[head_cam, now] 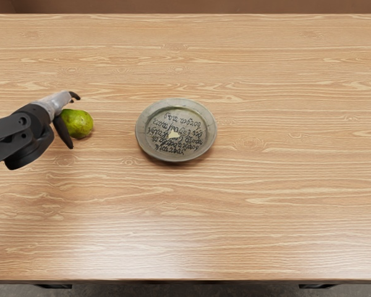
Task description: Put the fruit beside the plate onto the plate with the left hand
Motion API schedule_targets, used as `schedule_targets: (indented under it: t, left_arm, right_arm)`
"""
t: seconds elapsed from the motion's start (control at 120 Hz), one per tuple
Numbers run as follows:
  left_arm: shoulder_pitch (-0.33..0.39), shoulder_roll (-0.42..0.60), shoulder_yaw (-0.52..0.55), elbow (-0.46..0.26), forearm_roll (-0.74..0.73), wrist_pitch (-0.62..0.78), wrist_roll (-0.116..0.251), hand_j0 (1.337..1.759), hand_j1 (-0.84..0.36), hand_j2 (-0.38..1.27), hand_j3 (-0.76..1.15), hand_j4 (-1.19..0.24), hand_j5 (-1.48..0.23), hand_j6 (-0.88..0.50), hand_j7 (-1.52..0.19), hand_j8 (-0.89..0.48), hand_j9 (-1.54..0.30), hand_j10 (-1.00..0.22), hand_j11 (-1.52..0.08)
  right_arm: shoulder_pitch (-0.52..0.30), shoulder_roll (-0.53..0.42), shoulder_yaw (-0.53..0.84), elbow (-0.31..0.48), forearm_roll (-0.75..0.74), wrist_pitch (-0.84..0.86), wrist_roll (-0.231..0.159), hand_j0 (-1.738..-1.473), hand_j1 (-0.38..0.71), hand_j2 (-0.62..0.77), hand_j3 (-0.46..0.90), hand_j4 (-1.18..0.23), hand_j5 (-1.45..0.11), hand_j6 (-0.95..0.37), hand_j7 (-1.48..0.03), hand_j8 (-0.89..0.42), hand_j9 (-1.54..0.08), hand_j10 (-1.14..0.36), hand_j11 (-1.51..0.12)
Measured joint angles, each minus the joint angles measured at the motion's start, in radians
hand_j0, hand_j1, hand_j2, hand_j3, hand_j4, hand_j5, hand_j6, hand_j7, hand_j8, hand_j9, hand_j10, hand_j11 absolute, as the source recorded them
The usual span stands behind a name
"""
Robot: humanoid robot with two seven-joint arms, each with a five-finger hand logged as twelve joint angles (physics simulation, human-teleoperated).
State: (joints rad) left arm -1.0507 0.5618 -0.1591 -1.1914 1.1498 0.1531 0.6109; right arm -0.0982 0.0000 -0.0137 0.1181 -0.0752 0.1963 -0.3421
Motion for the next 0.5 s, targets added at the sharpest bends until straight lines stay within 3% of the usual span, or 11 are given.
schedule_targets:
  t: [0.5]
  left_arm:
    - [-0.006,-0.053,0.003,0.031,0.0,0.0,0.0,1.658,0.07,0.05,0.0,-0.24,-0.31,-0.24,-0.3,-0.24,-0.3,-0.24,-0.3]
  right_arm:
    - [0.0,0.0,0.001,-0.001,0.0,0.0,0.0,-1.658,-0.35,0.0,0.0,0.0,0.0,0.0,0.0,0.0,0.0,0.0,0.0]
